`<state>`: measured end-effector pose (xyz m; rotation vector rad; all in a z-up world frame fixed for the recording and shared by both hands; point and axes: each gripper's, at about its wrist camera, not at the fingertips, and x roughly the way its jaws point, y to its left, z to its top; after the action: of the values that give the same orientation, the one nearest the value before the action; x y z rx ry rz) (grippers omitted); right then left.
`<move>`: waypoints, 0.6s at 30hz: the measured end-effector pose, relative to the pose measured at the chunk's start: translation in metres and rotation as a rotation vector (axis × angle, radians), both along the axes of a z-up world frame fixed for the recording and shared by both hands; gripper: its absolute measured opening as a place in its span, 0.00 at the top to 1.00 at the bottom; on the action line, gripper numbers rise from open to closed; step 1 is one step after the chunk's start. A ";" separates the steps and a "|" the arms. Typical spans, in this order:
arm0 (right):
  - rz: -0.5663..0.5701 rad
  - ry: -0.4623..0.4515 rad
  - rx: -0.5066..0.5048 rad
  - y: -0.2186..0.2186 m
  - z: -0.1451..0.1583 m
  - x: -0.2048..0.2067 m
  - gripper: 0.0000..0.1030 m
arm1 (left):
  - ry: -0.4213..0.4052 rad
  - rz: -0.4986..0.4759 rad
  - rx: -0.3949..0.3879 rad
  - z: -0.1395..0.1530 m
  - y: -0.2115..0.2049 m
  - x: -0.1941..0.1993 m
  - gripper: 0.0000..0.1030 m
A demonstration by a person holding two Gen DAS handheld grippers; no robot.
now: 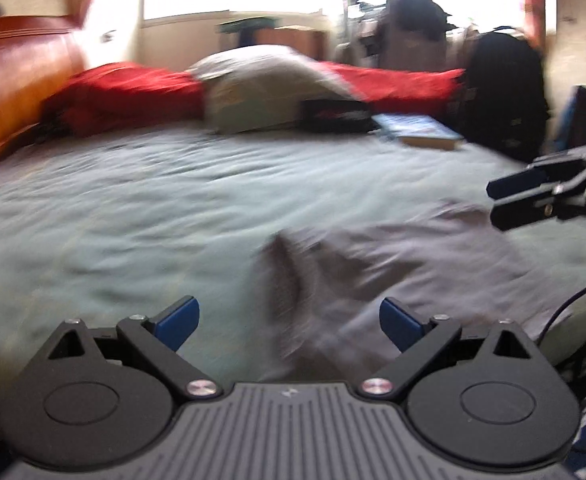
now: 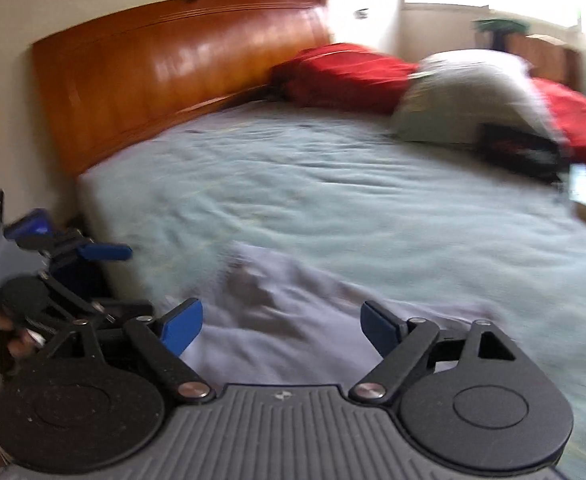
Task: Fold clothes
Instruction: 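Open the right gripper, release the sweatpants and withdraw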
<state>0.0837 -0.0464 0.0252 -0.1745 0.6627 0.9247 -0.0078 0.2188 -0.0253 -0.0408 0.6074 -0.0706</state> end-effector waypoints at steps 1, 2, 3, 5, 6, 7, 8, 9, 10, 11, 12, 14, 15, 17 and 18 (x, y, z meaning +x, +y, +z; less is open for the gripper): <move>-0.034 -0.011 -0.018 -0.012 0.001 0.000 0.10 | -0.005 -0.042 -0.025 0.000 -0.006 0.009 0.06; -0.077 -0.022 -0.039 -0.027 0.002 -0.002 0.10 | 0.000 -0.078 -0.056 -0.003 -0.011 0.018 0.06; -0.115 -0.027 -0.054 -0.040 0.001 -0.003 0.09 | 0.017 -0.101 -0.086 -0.009 -0.014 0.026 0.06; -0.181 -0.019 -0.070 -0.064 -0.001 -0.004 0.08 | 0.051 -0.149 -0.146 -0.020 -0.020 0.044 0.06; -0.211 -0.012 -0.076 -0.075 -0.003 -0.004 0.08 | 0.069 -0.172 -0.176 -0.026 -0.023 0.052 0.06; -0.240 -0.005 -0.080 -0.087 -0.005 -0.004 0.08 | 0.088 -0.177 -0.190 -0.032 -0.025 0.060 0.06; -0.268 0.006 -0.081 -0.097 -0.007 -0.004 0.08 | 0.111 -0.134 -0.162 -0.038 -0.023 0.064 0.07; -0.295 0.017 -0.079 -0.105 -0.010 -0.005 0.08 | 0.130 -0.095 -0.140 -0.043 -0.020 0.066 0.13; -0.319 0.024 -0.073 -0.113 -0.012 -0.006 0.08 | 0.132 -0.077 -0.143 -0.046 -0.013 0.065 0.17; -0.340 0.033 -0.060 -0.120 -0.014 -0.007 0.08 | 0.127 -0.078 -0.178 -0.043 -0.007 0.060 0.17; -0.360 0.042 -0.047 -0.127 -0.017 -0.008 0.08 | 0.119 -0.080 -0.208 -0.038 -0.002 0.053 0.15; -0.385 0.062 -0.006 -0.135 -0.023 -0.008 0.07 | 0.094 -0.066 -0.218 -0.029 0.005 0.039 0.11; -0.396 0.073 0.018 -0.139 -0.027 -0.008 0.07 | 0.080 -0.054 -0.208 -0.025 0.008 0.031 0.11; -0.408 0.099 0.063 -0.139 -0.035 -0.005 0.07 | 0.055 -0.027 -0.196 -0.020 0.014 0.016 0.11; -0.409 0.112 0.077 -0.139 -0.038 -0.004 0.07 | 0.058 -0.009 -0.208 -0.022 0.019 0.013 0.11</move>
<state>0.0800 -0.1856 -0.0131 0.0817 0.7313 0.5669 0.0048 0.2374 -0.0473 -0.2420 0.6560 -0.1414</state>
